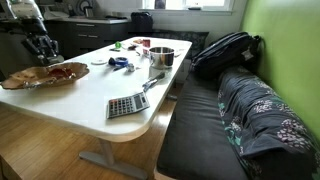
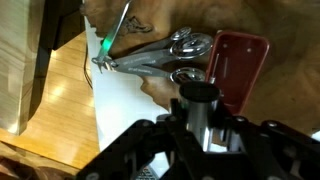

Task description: Put the salt shaker on the wooden tray

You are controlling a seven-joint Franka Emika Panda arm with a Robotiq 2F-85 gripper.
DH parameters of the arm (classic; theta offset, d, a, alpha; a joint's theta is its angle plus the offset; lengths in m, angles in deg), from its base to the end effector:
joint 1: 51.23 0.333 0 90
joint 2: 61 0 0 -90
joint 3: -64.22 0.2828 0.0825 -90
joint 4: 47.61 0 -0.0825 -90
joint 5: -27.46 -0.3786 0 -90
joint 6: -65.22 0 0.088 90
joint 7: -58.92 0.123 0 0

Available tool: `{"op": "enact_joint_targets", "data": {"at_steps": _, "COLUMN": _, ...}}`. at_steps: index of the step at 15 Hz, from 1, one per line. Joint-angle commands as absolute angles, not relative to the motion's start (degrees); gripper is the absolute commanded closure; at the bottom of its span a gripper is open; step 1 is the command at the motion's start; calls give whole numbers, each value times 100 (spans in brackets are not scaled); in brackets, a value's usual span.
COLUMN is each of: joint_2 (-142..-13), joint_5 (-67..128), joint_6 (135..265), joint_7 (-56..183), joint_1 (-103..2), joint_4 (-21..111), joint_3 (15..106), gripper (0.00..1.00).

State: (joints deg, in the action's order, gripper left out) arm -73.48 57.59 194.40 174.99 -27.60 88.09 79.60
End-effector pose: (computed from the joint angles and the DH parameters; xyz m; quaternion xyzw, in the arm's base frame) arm 0.3662 0.2791 0.1736 0.8716 -0.4435 0.1086 0.1782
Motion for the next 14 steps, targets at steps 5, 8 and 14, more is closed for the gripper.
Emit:
{"op": "enact_joint_targets", "data": {"at_steps": 5, "joint_2": -8200, "joint_5": 6292, "joint_6": 19460, "joint_7": 18002, "joint_1": -2406, "joint_4": 8062, "joint_3": 7770, "gripper": 89}}
{"op": "enact_joint_targets", "data": {"at_steps": 8, "joint_2": -8411, "joint_5": 6315, "joint_6": 19411, "joint_7": 18051, "joint_1": -2278, "joint_4": 7880, "joint_3": 7691, "gripper": 89}}
{"op": "enact_joint_targets", "data": {"at_steps": 14, "joint_2": -8653, "joint_5": 6264, "joint_6": 19235, "joint_7": 18098, "joint_1": -2152, "joint_4": 7727, "joint_3": 7535, "gripper": 38}}
